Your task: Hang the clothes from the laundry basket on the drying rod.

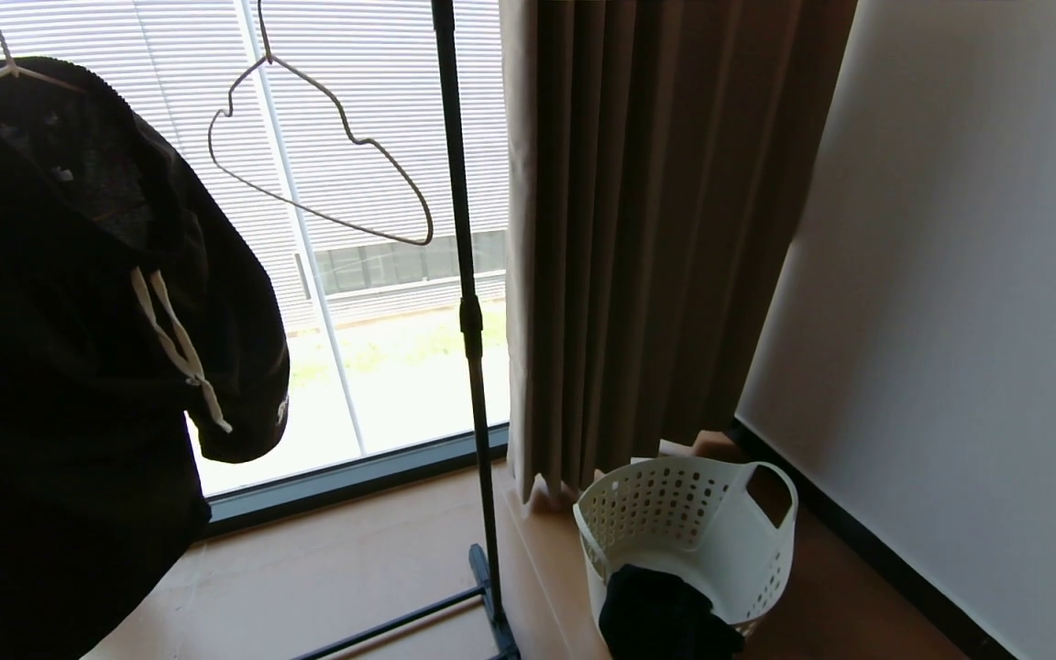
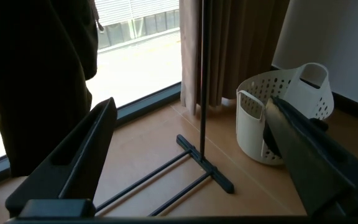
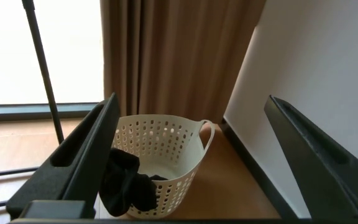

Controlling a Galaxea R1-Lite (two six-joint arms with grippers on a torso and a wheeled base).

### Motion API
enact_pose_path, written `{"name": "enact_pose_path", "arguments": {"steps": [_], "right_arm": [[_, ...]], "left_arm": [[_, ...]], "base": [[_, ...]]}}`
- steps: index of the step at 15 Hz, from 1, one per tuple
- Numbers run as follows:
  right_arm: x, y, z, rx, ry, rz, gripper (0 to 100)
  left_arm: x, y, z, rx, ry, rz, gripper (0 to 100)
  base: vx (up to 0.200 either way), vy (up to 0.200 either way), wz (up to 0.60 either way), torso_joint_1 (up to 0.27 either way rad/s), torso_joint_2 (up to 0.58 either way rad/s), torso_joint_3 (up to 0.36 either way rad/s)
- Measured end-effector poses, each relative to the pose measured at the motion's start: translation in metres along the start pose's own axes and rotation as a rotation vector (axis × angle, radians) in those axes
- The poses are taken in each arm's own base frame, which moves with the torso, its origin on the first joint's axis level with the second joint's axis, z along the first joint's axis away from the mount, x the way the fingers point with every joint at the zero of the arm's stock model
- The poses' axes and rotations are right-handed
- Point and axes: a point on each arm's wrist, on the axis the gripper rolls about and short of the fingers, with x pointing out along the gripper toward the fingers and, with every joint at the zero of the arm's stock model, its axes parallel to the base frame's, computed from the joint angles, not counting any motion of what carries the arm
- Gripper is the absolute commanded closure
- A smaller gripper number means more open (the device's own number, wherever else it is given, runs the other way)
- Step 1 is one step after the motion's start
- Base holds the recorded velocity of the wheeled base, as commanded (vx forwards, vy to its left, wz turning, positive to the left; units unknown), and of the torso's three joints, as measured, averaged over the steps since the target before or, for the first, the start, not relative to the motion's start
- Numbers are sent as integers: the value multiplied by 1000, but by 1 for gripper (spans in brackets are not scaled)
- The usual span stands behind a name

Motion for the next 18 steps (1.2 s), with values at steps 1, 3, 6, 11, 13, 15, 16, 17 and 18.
{"name": "enact_pose_path", "arguments": {"steps": [1, 3, 6, 11, 13, 15, 16, 17, 18], "right_arm": [[0, 0, 0, 0, 0, 0, 0], [0, 0, 0, 0, 0, 0, 0], [0, 0, 0, 0, 0, 0, 0], [0, 0, 0, 5, 0, 0, 0], [0, 0, 0, 5, 0, 0, 0], [0, 0, 0, 5, 0, 0, 0], [0, 0, 0, 5, 0, 0, 0], [0, 0, 0, 5, 0, 0, 0], [0, 0, 0, 5, 0, 0, 0]], "left_arm": [[0, 0, 0, 0, 0, 0, 0], [0, 0, 0, 0, 0, 0, 0], [0, 0, 0, -1, 0, -1, 0], [0, 0, 0, -1, 2, -2, 0], [0, 0, 0, -2, 2, -3, 0], [0, 0, 0, -1, 1, -3, 0], [0, 0, 0, -1, 1, -3, 0], [0, 0, 0, -2, 2, -3, 0], [0, 0, 0, -2, 2, -3, 0]], "base": [[0, 0, 0, -2, 12, -144], [0, 0, 0, 2, 0, -178], [0, 0, 0, 1, 1, -196], [0, 0, 0, 2, 3, -196], [0, 0, 0, 0, 2, -200], [0, 0, 0, 5, 5, -205], [0, 0, 0, 7, 2, -193], [0, 0, 0, -2, 2, -203], [0, 0, 0, 7, 7, -188]]}}
